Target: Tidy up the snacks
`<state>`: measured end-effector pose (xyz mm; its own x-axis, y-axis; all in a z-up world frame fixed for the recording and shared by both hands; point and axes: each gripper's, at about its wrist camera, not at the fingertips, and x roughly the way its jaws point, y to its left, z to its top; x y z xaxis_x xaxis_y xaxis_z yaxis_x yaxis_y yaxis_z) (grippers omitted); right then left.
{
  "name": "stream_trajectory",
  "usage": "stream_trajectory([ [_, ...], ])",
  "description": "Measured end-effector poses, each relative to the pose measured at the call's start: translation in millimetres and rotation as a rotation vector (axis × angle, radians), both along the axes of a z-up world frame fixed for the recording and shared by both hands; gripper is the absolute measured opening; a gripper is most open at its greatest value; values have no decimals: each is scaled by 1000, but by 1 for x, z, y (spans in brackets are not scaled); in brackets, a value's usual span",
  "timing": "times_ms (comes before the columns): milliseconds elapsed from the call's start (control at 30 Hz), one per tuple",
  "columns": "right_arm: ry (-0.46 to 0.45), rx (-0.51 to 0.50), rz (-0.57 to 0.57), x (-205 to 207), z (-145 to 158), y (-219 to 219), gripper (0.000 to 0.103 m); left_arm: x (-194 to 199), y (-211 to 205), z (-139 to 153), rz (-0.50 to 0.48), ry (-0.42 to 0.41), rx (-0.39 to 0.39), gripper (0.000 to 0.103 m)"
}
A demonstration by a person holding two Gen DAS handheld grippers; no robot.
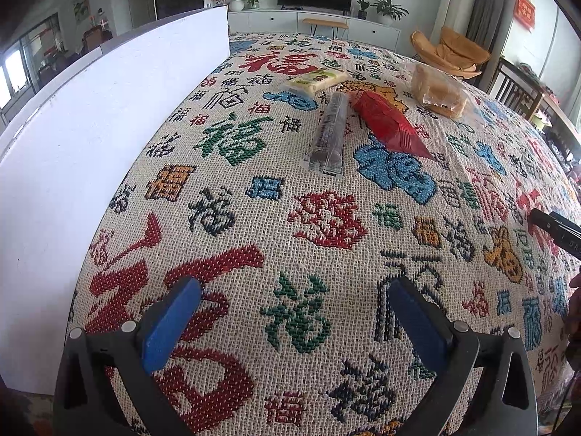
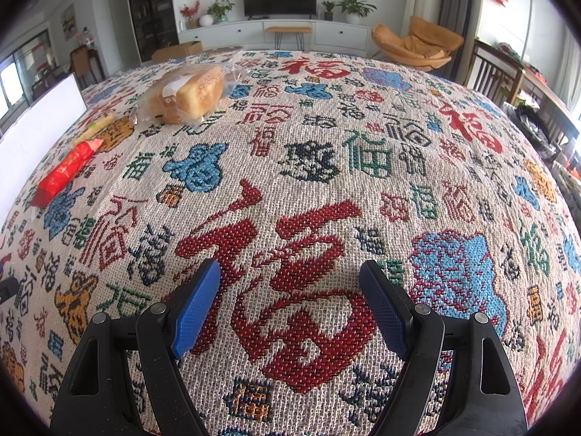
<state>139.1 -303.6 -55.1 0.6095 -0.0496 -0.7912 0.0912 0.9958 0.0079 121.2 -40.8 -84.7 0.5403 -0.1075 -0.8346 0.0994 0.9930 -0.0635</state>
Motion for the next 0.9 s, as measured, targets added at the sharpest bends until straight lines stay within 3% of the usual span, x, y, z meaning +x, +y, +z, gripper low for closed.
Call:
stream_trajectory([
  [233, 0, 0, 0, 0, 0, 0, 82, 0, -9, -3, -11, 8, 62, 103],
  [733, 0, 1, 0, 0, 0, 0, 82, 0, -8, -3, -18, 11, 59, 103],
  [833, 0, 0, 0, 1, 0, 0, 82, -2, -4, 2, 1, -8, 32, 102],
  [900, 0, 0, 0, 0, 0, 0, 82, -9, 8, 17, 15, -85, -59, 102],
])
